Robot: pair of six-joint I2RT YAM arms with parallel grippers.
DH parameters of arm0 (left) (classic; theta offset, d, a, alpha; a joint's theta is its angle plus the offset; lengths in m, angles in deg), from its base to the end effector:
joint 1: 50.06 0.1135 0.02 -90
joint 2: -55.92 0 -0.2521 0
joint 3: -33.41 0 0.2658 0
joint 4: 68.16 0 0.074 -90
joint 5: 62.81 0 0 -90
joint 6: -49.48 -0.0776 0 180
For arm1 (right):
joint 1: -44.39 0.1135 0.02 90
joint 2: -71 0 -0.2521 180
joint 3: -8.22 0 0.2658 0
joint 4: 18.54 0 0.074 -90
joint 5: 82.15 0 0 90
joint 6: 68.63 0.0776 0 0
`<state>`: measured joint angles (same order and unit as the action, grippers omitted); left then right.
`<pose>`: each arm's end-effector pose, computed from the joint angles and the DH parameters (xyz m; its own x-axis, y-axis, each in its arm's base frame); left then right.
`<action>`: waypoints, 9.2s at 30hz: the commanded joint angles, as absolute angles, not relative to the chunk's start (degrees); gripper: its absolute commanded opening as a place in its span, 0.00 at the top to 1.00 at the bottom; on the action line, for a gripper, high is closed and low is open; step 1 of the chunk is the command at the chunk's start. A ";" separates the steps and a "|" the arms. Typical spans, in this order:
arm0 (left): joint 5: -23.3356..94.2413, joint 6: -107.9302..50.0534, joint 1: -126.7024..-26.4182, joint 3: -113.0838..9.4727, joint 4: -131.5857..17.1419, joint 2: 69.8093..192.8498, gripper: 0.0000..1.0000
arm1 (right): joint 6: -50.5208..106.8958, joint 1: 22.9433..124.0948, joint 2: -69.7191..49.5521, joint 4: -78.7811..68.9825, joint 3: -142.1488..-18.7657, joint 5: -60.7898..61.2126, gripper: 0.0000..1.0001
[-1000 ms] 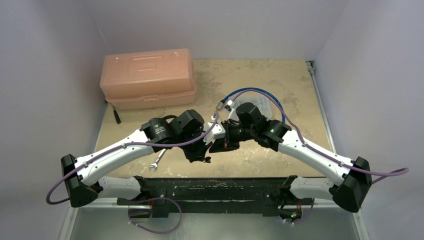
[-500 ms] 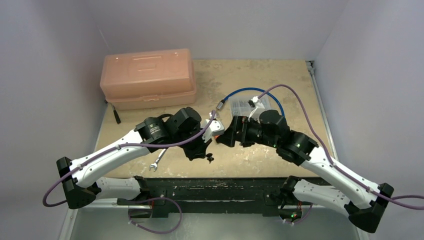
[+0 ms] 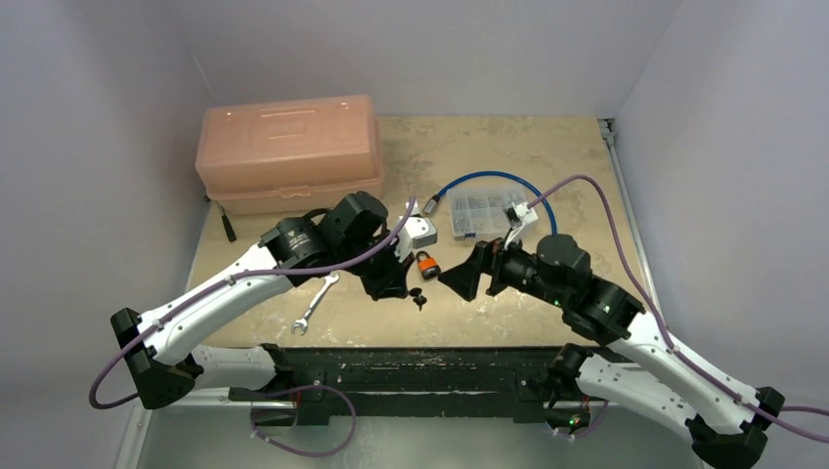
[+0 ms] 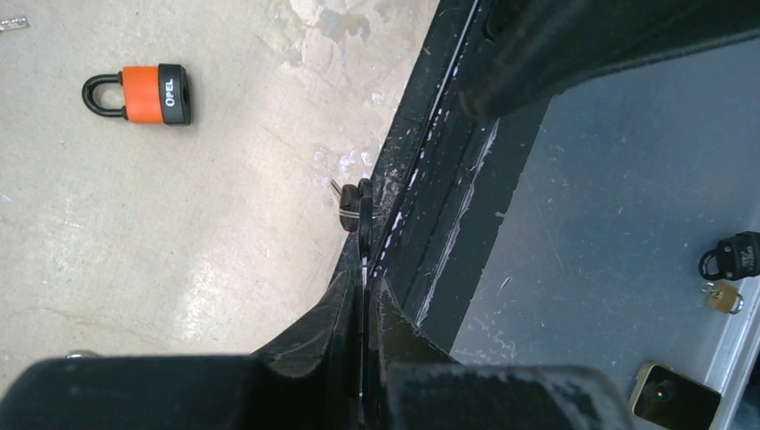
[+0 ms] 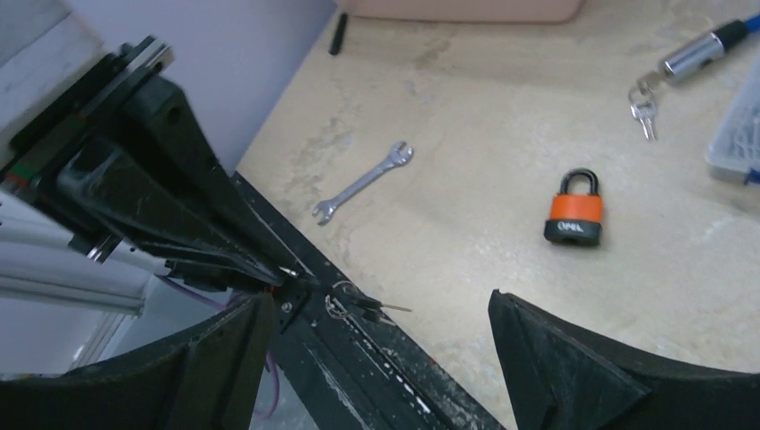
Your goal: Unlock with the key
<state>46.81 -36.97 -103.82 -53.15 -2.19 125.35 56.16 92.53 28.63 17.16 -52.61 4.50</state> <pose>0.1458 -0.2430 0.3171 -0.4994 0.5826 -0.6412 0.8611 0.4155 -0.2931 0.1505 0.1747 0.3227 -0.6079 0.1751 -0.7745 -0.5283 0.6389 0.5592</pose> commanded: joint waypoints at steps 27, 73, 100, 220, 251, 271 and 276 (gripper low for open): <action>65.15 -39.88 -100.68 -59.80 -5.71 127.03 1.00 | 48.92 92.47 34.65 -16.01 -39.31 -21.58 0.54; 66.33 -39.38 -100.25 -60.33 -7.66 125.53 1.00 | 49.15 92.52 32.72 -19.85 -35.63 -24.33 0.62; 66.67 -38.48 -100.16 -59.41 -9.09 124.92 1.00 | 48.75 92.52 31.07 -21.93 -34.82 -25.25 1.00; 28.59 32.96 -99.63 -35.12 -44.68 127.37 0.58 | 32.41 100.09 29.78 -18.50 -33.92 19.62 1.00; 23.26 27.36 -99.44 -31.06 -53.74 124.51 1.00 | 42.39 101.26 25.22 -20.41 -34.25 13.16 0.62; 22.81 14.61 -99.37 -25.97 -66.18 112.63 1.00 | 60.70 90.40 29.49 -28.80 -35.66 -3.58 0.28; 23.59 13.58 -99.39 -26.48 -67.04 111.38 1.00 | 65.53 89.36 30.04 -36.57 -33.83 -5.33 0.28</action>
<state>22.98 16.32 -99.58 -25.81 -62.76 112.98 60.07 90.22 29.04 -26.82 -33.53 -1.95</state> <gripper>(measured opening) 0.046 0.725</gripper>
